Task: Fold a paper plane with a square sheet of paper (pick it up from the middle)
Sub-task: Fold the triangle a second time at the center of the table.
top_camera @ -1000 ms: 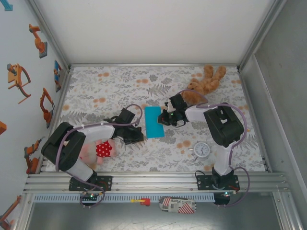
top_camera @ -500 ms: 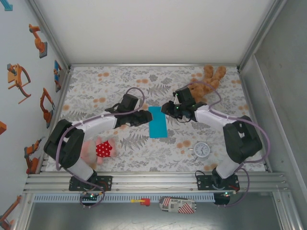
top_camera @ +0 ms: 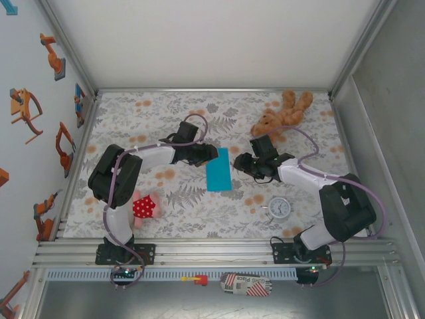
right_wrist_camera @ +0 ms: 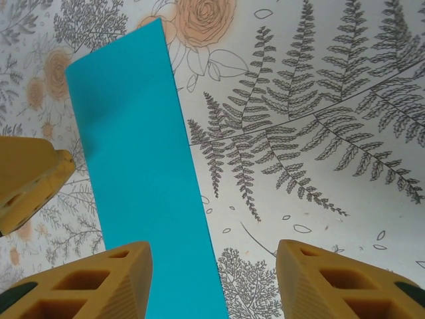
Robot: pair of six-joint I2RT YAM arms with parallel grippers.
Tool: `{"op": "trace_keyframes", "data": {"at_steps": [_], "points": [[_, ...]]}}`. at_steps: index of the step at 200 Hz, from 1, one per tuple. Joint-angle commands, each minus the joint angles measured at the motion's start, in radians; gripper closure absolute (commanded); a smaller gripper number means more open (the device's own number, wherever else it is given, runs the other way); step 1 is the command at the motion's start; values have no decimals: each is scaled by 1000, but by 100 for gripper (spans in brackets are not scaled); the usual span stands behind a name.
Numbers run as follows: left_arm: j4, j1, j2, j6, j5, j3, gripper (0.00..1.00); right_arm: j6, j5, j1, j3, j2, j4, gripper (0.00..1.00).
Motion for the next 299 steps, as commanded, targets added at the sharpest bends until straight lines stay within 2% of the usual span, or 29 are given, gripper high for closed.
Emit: {"op": "trace_keyframes", "data": {"at_steps": [1,78,113,193,237,299], "points": [[-26,0,12,0,45,26,53,55,35,-2,-23,-24,25,49],[-90,2,62,17,30,77,53,87,-55,8,-60,9,91,53],[-90,4,93,-3,46,69,53,110,-59,13,-84,7,110,53],[-167,24,131,-66,-3,53,54,149,-149,67,-100,52,126,56],[-210,31,159,-107,13,69,55,159,-155,99,-105,79,117,61],[-286,41,190,-107,7,106,55,128,-156,105,-117,82,92,61]]}}
